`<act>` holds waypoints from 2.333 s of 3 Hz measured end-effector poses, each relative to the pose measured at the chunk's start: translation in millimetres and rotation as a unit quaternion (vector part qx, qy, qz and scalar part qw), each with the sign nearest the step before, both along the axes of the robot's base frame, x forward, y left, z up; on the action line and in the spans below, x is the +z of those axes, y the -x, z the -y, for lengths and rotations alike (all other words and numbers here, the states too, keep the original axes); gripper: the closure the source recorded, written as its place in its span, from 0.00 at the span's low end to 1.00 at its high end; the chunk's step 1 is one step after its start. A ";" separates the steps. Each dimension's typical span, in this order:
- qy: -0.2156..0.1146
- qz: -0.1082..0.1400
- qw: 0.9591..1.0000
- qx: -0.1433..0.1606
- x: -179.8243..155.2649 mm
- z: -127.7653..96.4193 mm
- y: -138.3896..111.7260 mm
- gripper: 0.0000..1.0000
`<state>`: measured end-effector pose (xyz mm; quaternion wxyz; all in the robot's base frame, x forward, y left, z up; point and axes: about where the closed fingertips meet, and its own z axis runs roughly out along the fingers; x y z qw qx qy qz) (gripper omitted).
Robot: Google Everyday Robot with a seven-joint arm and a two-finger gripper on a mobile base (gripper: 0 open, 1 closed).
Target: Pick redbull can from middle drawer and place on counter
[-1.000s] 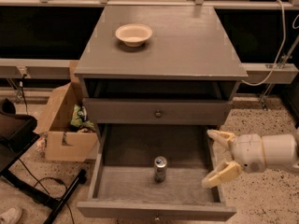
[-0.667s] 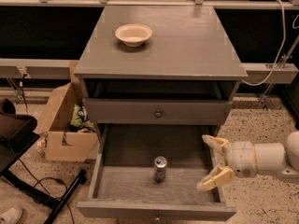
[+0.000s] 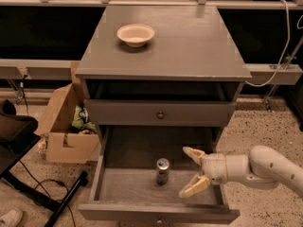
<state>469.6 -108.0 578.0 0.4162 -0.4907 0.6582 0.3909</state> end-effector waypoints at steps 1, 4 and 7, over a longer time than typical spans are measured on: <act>-0.016 -0.003 1.000 0.012 -56.2 -27.2 -18.7 0.00; -0.048 0.029 0.998 0.014 -148.7 -69.3 -88.5 0.03; -0.029 -0.001 1.000 0.001 -95.5 -75.6 -66.0 0.72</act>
Offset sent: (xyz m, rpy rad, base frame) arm 0.0781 0.0587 -0.1506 0.0795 -0.0324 0.0140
